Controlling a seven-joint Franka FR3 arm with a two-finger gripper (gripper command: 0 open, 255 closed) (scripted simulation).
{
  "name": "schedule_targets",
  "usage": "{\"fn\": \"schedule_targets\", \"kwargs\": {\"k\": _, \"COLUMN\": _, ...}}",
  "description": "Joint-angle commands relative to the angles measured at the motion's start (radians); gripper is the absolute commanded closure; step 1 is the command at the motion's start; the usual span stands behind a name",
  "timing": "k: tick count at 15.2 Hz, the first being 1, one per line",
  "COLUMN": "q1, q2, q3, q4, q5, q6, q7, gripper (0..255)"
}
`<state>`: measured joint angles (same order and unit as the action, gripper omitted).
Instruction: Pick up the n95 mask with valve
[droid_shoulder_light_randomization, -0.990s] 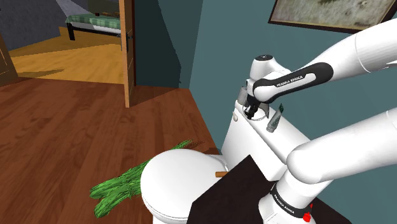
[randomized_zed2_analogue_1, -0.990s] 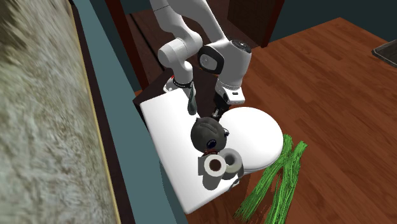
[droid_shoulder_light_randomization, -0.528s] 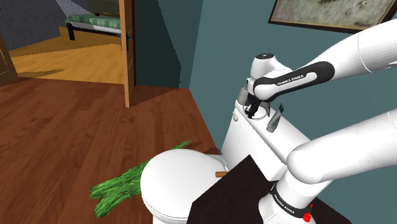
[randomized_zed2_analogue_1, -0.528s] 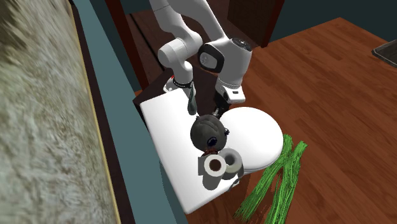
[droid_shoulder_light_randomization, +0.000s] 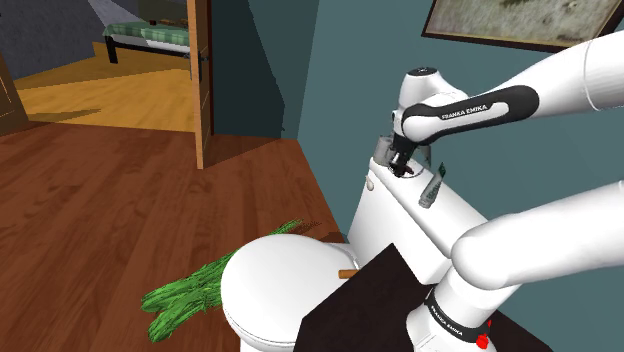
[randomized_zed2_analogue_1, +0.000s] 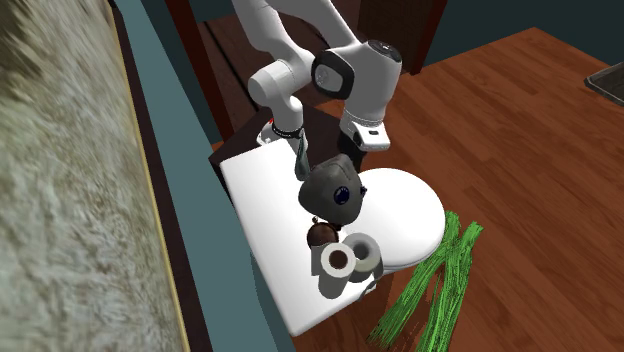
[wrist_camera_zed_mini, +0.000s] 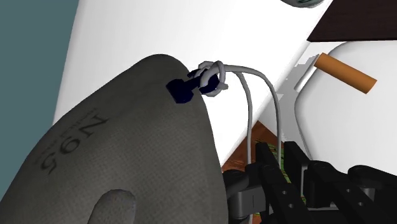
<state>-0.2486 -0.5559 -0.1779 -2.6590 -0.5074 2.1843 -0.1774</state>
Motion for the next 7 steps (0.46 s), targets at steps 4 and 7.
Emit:
{"fn": "schedule_targets", "kwargs": {"k": 4, "q1": 0.009, "q2": -0.033, "q3": 0.009, "q4": 0.046, "q5": 0.024, "q6": -0.076, "q7": -0.026, "gripper": 255}}
{"fn": "schedule_targets", "kwargs": {"k": 7, "q1": 0.011, "q2": -0.039, "q3": 0.011, "q4": 0.057, "q5": 0.028, "q6": -0.093, "q7": -0.032, "gripper": 255}}
